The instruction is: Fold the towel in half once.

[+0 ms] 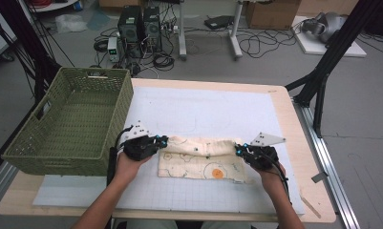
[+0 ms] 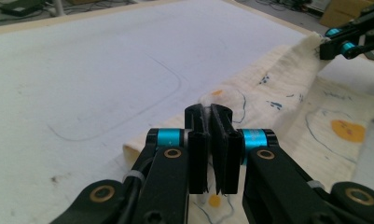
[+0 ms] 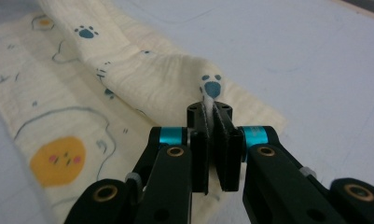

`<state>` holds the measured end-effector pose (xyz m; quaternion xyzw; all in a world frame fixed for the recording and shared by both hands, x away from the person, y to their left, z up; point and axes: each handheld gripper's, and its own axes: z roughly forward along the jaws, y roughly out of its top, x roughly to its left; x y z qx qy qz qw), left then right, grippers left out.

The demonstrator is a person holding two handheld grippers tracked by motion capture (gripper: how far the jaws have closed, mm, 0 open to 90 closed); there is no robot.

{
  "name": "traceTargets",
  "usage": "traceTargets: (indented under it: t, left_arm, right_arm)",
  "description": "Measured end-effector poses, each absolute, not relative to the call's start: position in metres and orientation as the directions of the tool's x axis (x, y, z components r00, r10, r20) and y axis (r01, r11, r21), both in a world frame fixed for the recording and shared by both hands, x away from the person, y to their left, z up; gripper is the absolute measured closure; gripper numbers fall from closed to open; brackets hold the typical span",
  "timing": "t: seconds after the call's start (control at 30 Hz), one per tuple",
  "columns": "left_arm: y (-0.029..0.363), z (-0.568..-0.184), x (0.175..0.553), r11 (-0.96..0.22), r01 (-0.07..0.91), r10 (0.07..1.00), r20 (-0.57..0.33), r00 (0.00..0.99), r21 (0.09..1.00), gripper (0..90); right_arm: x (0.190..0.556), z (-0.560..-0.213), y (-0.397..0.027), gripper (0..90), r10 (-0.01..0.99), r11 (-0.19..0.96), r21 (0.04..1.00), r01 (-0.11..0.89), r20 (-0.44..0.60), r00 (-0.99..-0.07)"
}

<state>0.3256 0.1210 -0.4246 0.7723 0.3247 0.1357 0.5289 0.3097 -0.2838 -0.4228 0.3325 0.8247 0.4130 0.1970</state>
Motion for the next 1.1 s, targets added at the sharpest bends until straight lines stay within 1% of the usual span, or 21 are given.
traceTargets:
  t: [0.13,0.2,0.23,0.33,0.43,0.5,0.7,0.93,1.1]
  left_arm:
    - [0.122,-0.436,0.319,-0.237,0.374,0.637,-0.147,0.756,0.897,84.5]
    - [0.123,-0.438,0.319,-0.247,0.389,0.641,-0.151,0.752,0.888,82.0]
    - [0.125,-0.438,0.318,-0.233,0.397,0.645,-0.164,0.747,0.888,79.0]
    - [0.132,-0.433,0.318,-0.204,0.395,0.660,-0.172,0.731,0.896,61.0]
    - [0.143,-0.429,0.319,-0.148,0.395,0.676,-0.198,0.710,0.907,55.5]
    - [0.148,-0.428,0.320,-0.113,0.403,0.684,-0.223,0.695,0.908,53.0]
    - [0.147,-0.431,0.321,-0.128,0.405,0.689,-0.213,0.693,0.905,51.6]
    - [0.139,-0.440,0.323,-0.177,0.427,0.704,-0.189,0.685,0.887,51.9]
    - [0.138,-0.441,0.324,-0.177,0.421,0.706,-0.183,0.684,0.890,51.9]
  right_arm:
    - [0.299,-0.427,-0.289,85.8,0.705,0.454,0.797,0.399,-0.048,-0.707]
    - [0.294,-0.431,-0.290,84.5,0.704,0.467,0.790,0.398,-0.059,-0.708]
    - [0.292,-0.432,-0.291,82.9,0.705,0.466,0.788,0.402,-0.056,-0.707]
    - [0.286,-0.429,-0.294,75.3,0.719,0.437,0.805,0.401,-0.044,-0.694]
    - [0.282,-0.419,-0.300,70.7,0.734,0.384,0.842,0.380,-0.029,-0.679]
    - [0.279,-0.413,-0.305,68.8,0.750,0.380,0.852,0.361,-0.056,-0.659]
    - [0.279,-0.413,-0.320,66.1,0.799,0.336,0.861,0.383,-0.045,-0.600]
    - [0.288,-0.426,-0.311,62.4,0.798,0.364,0.820,0.442,-0.030,-0.601]
    - [0.290,-0.427,-0.307,60.0,0.792,0.371,0.819,0.437,-0.033,-0.610]
